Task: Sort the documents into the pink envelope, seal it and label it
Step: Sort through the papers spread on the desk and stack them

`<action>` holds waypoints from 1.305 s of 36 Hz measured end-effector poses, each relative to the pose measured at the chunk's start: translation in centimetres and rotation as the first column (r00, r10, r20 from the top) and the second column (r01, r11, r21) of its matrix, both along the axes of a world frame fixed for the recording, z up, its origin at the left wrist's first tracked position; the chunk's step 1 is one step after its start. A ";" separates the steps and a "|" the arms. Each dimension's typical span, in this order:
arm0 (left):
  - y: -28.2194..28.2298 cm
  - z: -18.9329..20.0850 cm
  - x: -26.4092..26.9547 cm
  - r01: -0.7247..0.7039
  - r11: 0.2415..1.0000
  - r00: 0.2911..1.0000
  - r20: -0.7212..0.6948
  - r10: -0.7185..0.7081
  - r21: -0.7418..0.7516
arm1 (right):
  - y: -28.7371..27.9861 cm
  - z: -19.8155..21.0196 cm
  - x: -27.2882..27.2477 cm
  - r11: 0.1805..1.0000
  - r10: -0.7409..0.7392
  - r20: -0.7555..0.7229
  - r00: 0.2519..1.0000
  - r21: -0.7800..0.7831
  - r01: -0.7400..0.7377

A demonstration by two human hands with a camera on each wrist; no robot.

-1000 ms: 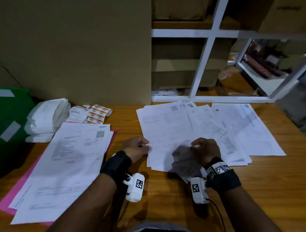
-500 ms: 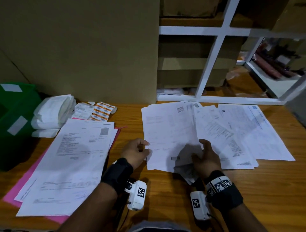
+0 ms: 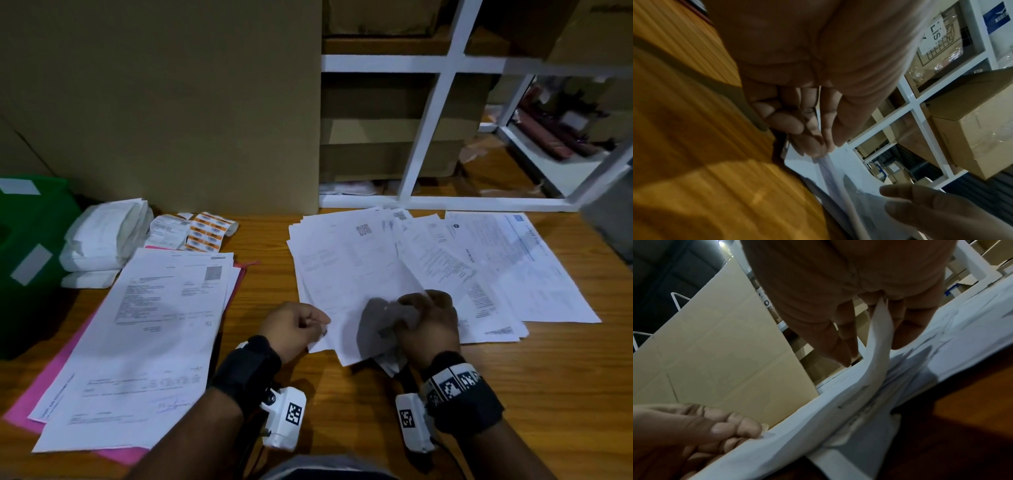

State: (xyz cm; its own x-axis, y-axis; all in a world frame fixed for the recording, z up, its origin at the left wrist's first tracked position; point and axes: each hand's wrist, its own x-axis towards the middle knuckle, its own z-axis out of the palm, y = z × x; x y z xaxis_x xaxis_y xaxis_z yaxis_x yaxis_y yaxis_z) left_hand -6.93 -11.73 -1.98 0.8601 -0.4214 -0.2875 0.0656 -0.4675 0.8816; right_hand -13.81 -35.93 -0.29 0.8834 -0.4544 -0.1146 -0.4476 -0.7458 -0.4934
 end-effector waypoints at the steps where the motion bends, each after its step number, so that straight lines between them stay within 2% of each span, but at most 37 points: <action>1: -0.2 0.0 -0.2 0.026 1.000 1.000 -0.006 -0.026 -0.017 | -0.1 0.0 0.0 1.000 0.010 0.023 1.000 0.008 -0.010; 6: -0.7 1.1 -1.1 0.215 0.976 0.977 0.004 -0.215 -0.045 | -0.7 0.4 0.0 0.997 0.078 0.107 0.991 0.003 -0.079; 9: -0.7 2.7 -0.6 0.163 0.985 0.960 0.221 -0.171 0.052 | -1.5 1.1 0.3 0.990 0.138 0.082 0.987 0.007 -0.139; 12: -0.5 4.6 0.9 0.072 0.973 0.853 0.491 -0.174 0.219 | -2.7 1.9 0.8 0.983 0.183 0.013 0.983 -0.037 -0.182; 14: -0.4 5.6 2.1 0.058 0.942 0.801 0.547 -0.241 0.331 | -3.6 2.1 1.1 0.986 0.154 0.048 0.987 -0.072 -0.150; 19: -1.0 6.7 3.8 0.105 0.896 0.751 0.557 -0.356 0.431 | -5.1 2.2 1.4 0.953 0.215 0.197 0.956 -0.257 -0.162; 22: -1.7 6.7 4.0 0.128 0.883 0.731 0.559 -0.392 0.452 | -5.7 2.3 1.3 0.935 0.267 0.234 0.935 -0.299 -0.192; 26: -3.0 6.4 4.0 0.202 0.865 0.644 0.602 -0.471 0.460 | -6.0 2.7 1.6 0.899 0.423 0.228 0.877 -0.227 -0.375; 29: -3.8 6.5 4.1 0.263 0.822 0.634 0.552 -0.542 0.505 | -5.7 3.4 1.9 0.839 0.542 0.228 0.809 -0.209 -0.502; 33: -4.3 6.2 4.6 0.310 0.769 0.612 0.501 -0.611 0.559 | -5.5 4.3 2.6 0.869 0.485 0.220 0.847 -0.016 -0.494; 36: -4.3 6.3 5.1 0.316 0.761 0.656 0.449 -0.606 0.566 | -5.7 4.4 3.3 0.898 0.414 0.243 0.877 0.047 -0.437; 39: -3.8 6.0 5.6 0.296 0.800 0.723 0.425 -0.545 0.522 | -5.7 3.9 3.4 0.922 0.373 0.304 0.877 -0.017 -0.386; 44: -2.0 4.8 6.4 0.164 0.930 0.872 0.392 -0.293 0.329 | -6.0 3.1 3.2 0.969 0.235 0.338 0.911 -0.006 -0.248; 47: -0.6 3.7 6.8 0.077 0.958 0.918 0.354 -0.176 0.278 | -6.1 2.5 2.8 0.978 0.196 0.302 0.933 0.007 -0.208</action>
State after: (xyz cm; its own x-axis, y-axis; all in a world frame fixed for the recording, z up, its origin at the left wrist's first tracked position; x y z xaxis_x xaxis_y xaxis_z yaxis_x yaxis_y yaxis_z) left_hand -0.10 -12.36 1.71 0.8691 -0.4897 -0.0694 -0.3177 -0.6603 0.6805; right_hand -10.97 -42.05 2.24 0.9522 -0.2635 0.1544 -0.1176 -0.7830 -0.6108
